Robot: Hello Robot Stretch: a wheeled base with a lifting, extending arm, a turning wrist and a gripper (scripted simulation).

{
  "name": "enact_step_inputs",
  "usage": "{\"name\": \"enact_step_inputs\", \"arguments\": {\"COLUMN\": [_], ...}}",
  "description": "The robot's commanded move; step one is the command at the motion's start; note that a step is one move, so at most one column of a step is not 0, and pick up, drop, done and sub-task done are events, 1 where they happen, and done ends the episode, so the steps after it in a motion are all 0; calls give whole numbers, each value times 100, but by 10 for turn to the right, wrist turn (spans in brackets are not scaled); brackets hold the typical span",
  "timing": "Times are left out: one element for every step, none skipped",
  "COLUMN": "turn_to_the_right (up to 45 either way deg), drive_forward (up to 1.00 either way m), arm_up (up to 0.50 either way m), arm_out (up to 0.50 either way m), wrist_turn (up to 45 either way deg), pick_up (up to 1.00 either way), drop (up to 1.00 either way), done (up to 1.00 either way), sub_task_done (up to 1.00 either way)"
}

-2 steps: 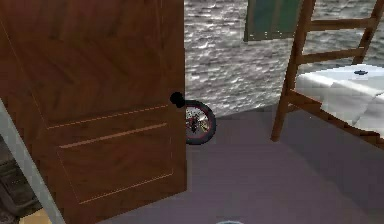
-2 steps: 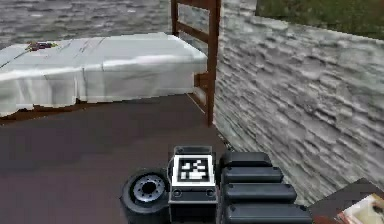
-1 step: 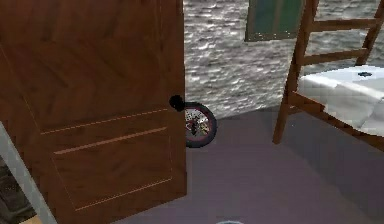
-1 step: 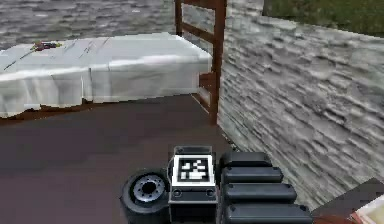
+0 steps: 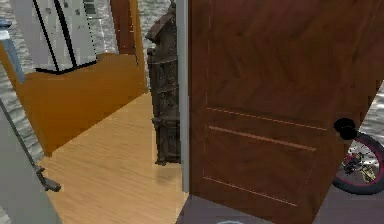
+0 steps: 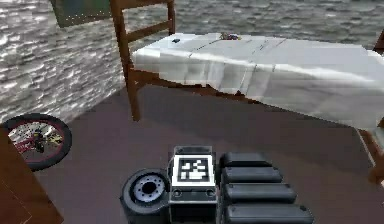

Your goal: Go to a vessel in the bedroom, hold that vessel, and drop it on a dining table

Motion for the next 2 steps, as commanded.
{"name": "enact_step_inputs", "arguments": {"turn_to_the_right": [-90,0], "drive_forward": [0,80], "arm_up": [0,0], "arm_out": [0,0], "wrist_turn": [0,0], "pick_up": [0,0], "drop": [0,0], "done": [0,0], "sub_task_done": [0,0]}}
